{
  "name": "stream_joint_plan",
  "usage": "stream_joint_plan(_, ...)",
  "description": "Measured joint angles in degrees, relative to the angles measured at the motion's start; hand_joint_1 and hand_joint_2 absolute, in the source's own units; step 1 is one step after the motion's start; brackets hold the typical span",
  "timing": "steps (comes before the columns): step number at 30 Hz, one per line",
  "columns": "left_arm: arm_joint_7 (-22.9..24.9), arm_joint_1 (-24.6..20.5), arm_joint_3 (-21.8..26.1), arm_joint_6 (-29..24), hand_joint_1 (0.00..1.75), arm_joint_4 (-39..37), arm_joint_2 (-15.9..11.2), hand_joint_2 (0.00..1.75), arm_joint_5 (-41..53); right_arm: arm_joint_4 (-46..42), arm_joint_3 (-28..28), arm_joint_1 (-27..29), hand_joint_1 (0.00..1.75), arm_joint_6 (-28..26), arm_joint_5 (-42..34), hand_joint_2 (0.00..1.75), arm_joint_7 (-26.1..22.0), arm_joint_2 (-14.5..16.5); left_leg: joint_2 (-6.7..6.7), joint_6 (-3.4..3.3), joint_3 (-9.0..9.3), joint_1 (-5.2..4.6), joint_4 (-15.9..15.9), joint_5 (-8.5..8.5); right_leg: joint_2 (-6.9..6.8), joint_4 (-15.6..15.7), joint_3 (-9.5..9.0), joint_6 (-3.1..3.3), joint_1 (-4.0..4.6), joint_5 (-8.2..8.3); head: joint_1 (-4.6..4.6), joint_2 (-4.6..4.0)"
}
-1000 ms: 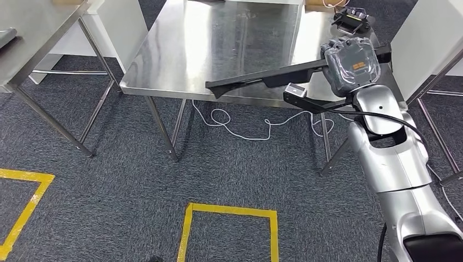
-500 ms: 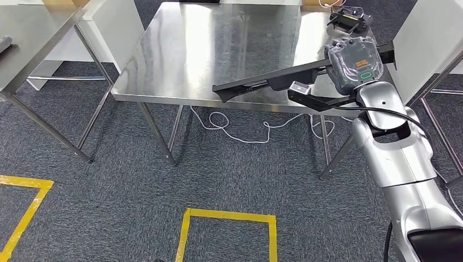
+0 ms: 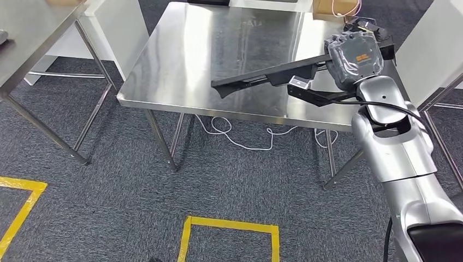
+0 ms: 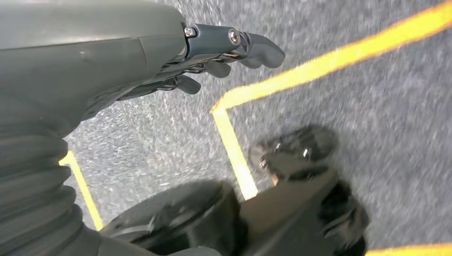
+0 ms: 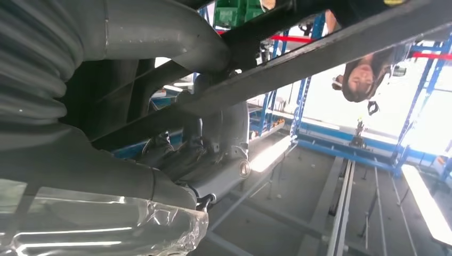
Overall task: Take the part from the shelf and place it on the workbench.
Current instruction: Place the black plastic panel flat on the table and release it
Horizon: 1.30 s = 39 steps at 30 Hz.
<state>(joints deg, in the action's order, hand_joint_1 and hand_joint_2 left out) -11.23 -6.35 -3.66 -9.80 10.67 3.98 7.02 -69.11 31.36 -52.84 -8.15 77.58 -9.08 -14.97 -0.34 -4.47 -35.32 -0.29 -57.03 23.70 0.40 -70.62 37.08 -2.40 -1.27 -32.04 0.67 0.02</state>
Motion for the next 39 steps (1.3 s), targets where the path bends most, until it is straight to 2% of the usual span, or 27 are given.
stream_joint_plan(1, 0.0, 0.1, 0.0, 0.0, 0.00, 0.0, 0.0, 1.75, 0.0, 0.2, 0.0, 0.0, 1.34, 0.0, 0.0, 1.75, 0.0, -0.1, -0.10, -0.13, 0.36, -0.12, 0.0, 0.38, 0.00, -2.9, 2.39, 0.09, 0.02, -0.94, -0.03, 0.00)
stream_joint_plan(2, 0.0, 0.2, 0.1, 0.0, 0.00, 0.0, 0.0, 1.75, 0.0, 0.3, 0.1, 0.1, 1.34, 0.0, 0.0, 1.75, 0.0, -0.1, -0.21, -0.19, 0.90, -0.29, 0.0, 0.84, 0.00, -3.8, 3.91, 0.01, 0.08, -1.06, -0.05, 0.00)
stream_joint_plan(3, 0.0, 0.3, 0.1, 0.0, 0.00, 0.0, 0.0, 1.75, 0.0, 0.5, 0.1, 0.1, 1.34, 0.0, 0.0, 1.75, 0.0, -0.1, -0.32, -0.19, 1.56, -0.45, 0.0, 1.33, 0.00, -2.7, 4.43, -0.18, 0.14, -0.13, -0.07, 0.00)
stream_joint_plan(5, 0.0, 0.4, 0.1, 0.0, 0.00, 0.0, 0.1, 1.75, 0.0, 0.8, 0.1, 0.0, 1.34, 0.0, 0.0, 1.75, 0.0, -0.2, -0.47, -0.04, 2.98, -0.69, 0.0, 2.43, -0.10, 4.8, 2.87, -0.73, 0.38, 4.78, -0.09, 0.00)
stream_joint_plan(6, 0.0, 0.5, 0.1, 0.1, 0.00, 0.0, 0.1, 1.75, 0.0, 1.0, 0.2, 0.0, 1.34, 0.0, 0.0, 1.75, 0.0, -0.2, -0.51, 0.13, 3.58, -0.82, -0.1, 2.98, -0.21, 8.8, 1.97, -0.72, 0.58, 7.11, -0.02, 0.00)
stream_joint_plan(8, 0.0, 0.5, 0.1, 0.0, 0.00, 0.0, 0.1, 1.75, 0.0, 1.3, 0.2, -0.3, 1.34, 0.0, 0.0, 1.75, 0.0, -0.3, -0.55, 0.61, 4.09, -1.03, -0.2, 3.84, -0.40, 13.2, 0.55, 0.16, 1.04, 9.56, -0.12, 0.00)
stream_joint_plan(10, 0.1, 0.5, 0.2, 0.0, 0.00, -0.1, 0.1, 1.75, -0.1, 1.6, 0.3, -0.5, 1.34, 0.0, 0.0, 1.75, 0.1, -0.3, -0.53, 1.09, 4.28, -1.12, -0.5, 4.31, -0.32, 13.7, -0.26, 1.59, 1.07, 9.45, -0.17, 0.00)
stream_joint_plan(11, 0.1, 0.5, 0.3, 0.0, 0.00, -0.1, 0.1, 1.75, -0.1, 1.6, 0.2, -0.6, 1.34, -0.1, -0.1, 1.75, 0.1, -0.3, -0.45, 1.38, 4.09, -1.08, -1.3, 4.49, -0.22, 13.8, -0.67, 2.06, 0.89, 9.42, -0.14, 0.00)
stream_joint_plan(13, 0.1, 0.5, 0.3, -0.1, 0.00, 0.0, 0.0, 1.75, -0.1, 1.6, 0.2, -0.8, 1.34, -0.1, -0.2, 1.75, 0.1, -0.3, -0.28, 2.16, 1.91, -0.73, -5.3, 5.35, -0.16, 14.0, -1.82, 2.85, 0.46, 8.87, -0.02, 0.00)
stream_joint_plan(16, 0.0, 0.5, 0.3, -0.1, 0.00, 0.0, 0.1, 1.75, -0.1, 1.9, 0.3, -0.8, 1.34, -0.1, -0.3, 1.75, 0.1, -0.2, -0.03, 3.61, -4.87, 0.38, -15.1, 8.91, -0.05, 14.1, -3.12, 3.31, 0.43, 7.63, 0.05, 0.00)
stream_joint_plan(17, 0.0, 0.6, 0.3, -0.1, 0.00, 0.0, 0.1, 1.75, -0.1, 2.0, 0.3, -0.8, 1.34, -0.1, -0.3, 1.75, 0.1, -0.2, 0.04, 3.92, -6.43, 0.68, -16.4, 9.30, 0.05, 14.1, -3.65, 3.19, 0.40, 7.16, 0.07, 0.00)
stream_joint_plan(18, 0.0, 0.6, 0.3, -0.1, 0.00, 0.0, 0.1, 1.75, -0.1, 2.1, 0.4, -0.8, 1.34, -0.1, -0.3, 1.75, 0.1, -0.2, 0.11, 4.09, -7.04, 0.91, -15.8, 8.42, 0.14, 14.1, -4.33, 3.04, 0.37, 6.64, 0.08, 0.00)
stream_joint_plan(19, 0.0, 0.6, 0.3, -0.1, 0.00, 0.0, 0.0, 1.75, -0.1, 2.2, 0.4, -0.8, 1.34, -0.1, -0.3, 1.75, 0.0, -0.2, 0.18, 4.08, -6.57, 1.05, -13.1, 6.20, 0.20, 14.1, -5.12, 2.86, 0.33, 6.07, 0.07, 0.00)
stream_joint_plan(21, 0.0, 0.7, 0.4, -0.1, 0.00, -0.1, 0.0, 1.75, -0.1, 2.4, 0.4, -0.8, 1.34, -0.1, -0.3, 1.75, 0.0, -0.2, 0.25, 3.63, -4.27, 1.03, -5.2, 0.53, 0.22, 14.2, -6.63, 2.44, 0.30, 4.94, 0.00, 0.01)
stream_joint_plan(22, 0.0, 0.7, 0.4, -0.1, 0.00, -0.1, -0.1, 1.75, -0.1, 2.4, 0.5, -0.9, 1.34, -0.1, -0.3, 1.75, 0.0, -0.1, 0.26, 3.22, -3.23, 0.82, -2.1, -1.11, 0.24, 14.4, -7.13, 2.18, 0.30, 4.53, -0.03, 0.01)
stream_joint_plan(23, 0.0, 0.7, 0.4, -0.1, 0.00, -0.1, -0.1, 1.75, -0.1, 2.5, 0.5, -1.0, 1.34, -0.1, -0.3, 1.75, 0.0, -0.1, 0.30, 2.80, -2.53, 0.59, -0.5, -1.81, 0.26, 14.7, -7.38, 1.93, 0.31, 4.26, -0.04, 0.01)
stream_joint_plan(24, 0.0, 0.6, 0.4, -0.1, 0.00, -0.1, -0.1, 1.75, -0.1, 2.6, 0.5, -1.1, 1.34, -0.1, -0.2, 1.75, 0.0, -0.1, 0.34, 2.49, -2.22, 0.39, -0.1, -1.54, 0.28, 14.9, -7.50, 1.72, 0.32, 4.13, -0.06, 0.01)
stream_joint_plan(28, 0.0, 0.5, 0.4, -0.1, 0.00, 0.0, -0.2, 1.75, -0.1, 2.6, 0.5, -1.2, 1.34, -0.1, -0.2, 1.75, 0.0, -0.1, 0.41, 1.99, -1.75, 0.11, 0.4, -1.41, 0.29, 15.1, -7.70, 1.23, 0.44, 4.17, 0.12, 0.01)
stream_joint_plan(29, 0.0, 0.5, 0.4, -0.1, 0.00, 0.0, -0.1, 1.75, -0.1, 2.7, 0.4, -1.2, 1.34, -0.1, -0.2, 1.75, 0.0, -0.1, 0.40, 1.45, -1.05, 0.10, 0.8, -1.30, 0.26, 13.4, -7.11, 1.06, 0.54, 3.93, 0.17, 0.01)
stream_joint_plan(31, -0.1, 0.4, 0.4, 0.0, 0.00, 0.0, -0.1, 1.75, -0.1, 3.0, 0.4, -1.3, 1.34, -0.1, -0.2, 1.75, 0.0, -0.3, 0.19, 0.30, 0.91, 0.12, 1.6, -0.46, 0.19, 3.7, -1.45, 1.01, 0.65, 1.40, 0.02, 0.01)
stream_joint_plan(32, -0.1, 0.4, 0.4, 0.0, 0.00, 0.0, 0.0, 1.75, 0.0, 3.2, 0.4, -1.3, 1.34, -0.1, -0.2, 1.75, 0.0, -0.4, 0.04, -0.04, 2.03, 0.21, 1.8, 0.10, 0.15, -0.8, 1.87, 0.96, 0.58, 0.15, -0.02, 0.00)
stream_joint_plan(33, -0.1, 0.5, 0.4, 0.0, 0.00, 0.0, 0.0, 1.75, 0.0, 3.5, 0.5, -1.2, 1.34, -0.1, -0.3, 1.75, 0.0, -0.5, -0.09, -0.01, 2.69, 0.23, 1.8, 0.70, 0.13, -3.0, 4.22, 0.60, 0.49, -0.29, -0.11, 0.00)
stream_joint_plan(34, -0.1, 0.5, 0.4, 0.0, 0.00, 0.0, 0.0, 1.75, 0.0, 3.6, 0.5, -1.1, 1.34, -0.2, -0.3, 1.75, 0.0, -0.5, -0.17, 0.16, 3.41, 0.26, 1.8, 1.24, 0.08, -0.8, 4.10, -0.25, 0.36, 1.14, -0.10, 0.00)
stream_joint_plan(36, -0.1, 0.6, 0.4, 0.0, 0.00, 0.0, 0.1, 1.75, 0.1, 4.1, 0.5, -1.1, 1.34, -0.2, -0.3, 1.75, 0.0, -0.5, -0.25, 0.71, 4.90, 0.23, 1.8, 2.44, -0.31, 7.7, 1.86, -2.01, -0.07, 6.49, -0.18, 0.00)
stream_joint_plan(37, -0.1, 0.6, 0.4, -0.1, 0.00, 0.0, 0.1, 1.75, 0.1, 4.4, 0.5, -1.2, 1.34, -0.3, -0.4, 1.75, 0.1, -0.5, -0.29, 1.00, 5.50, 0.16, 1.6, 3.07, -0.60, 11.5, 0.80, -2.19, -0.18, 8.47, -0.18, 0.00)
stream_joint_plan(38, -0.1, 0.5, 0.4, -0.2, 0.00, 0.0, 0.1, 1.75, 0.1, 4.6, 0.5, -1.2, 1.34, -0.4, -0.4, 1.75, 0.1, -0.5, -0.29, 1.29, 5.76, 0.01, 1.6, 3.64, -0.80, 13.7, -0.05, -1.86, -0.13, 9.69, -0.17, 0.00)
stream_joint_plan(39, -0.2, 0.5, 0.4, -0.3, 0.00, 0.0, 0.1, 1.75, 0.1, 4.9, 0.5, -1.2, 1.34, -0.5, -0.5, 1.75, 0.1, -0.6, -0.25, 1.62, 5.93, -0.15, 1.3, 4.06, -0.86, 14.6, -0.41, -1.05, -0.10, 10.05, -0.13, 0.00)
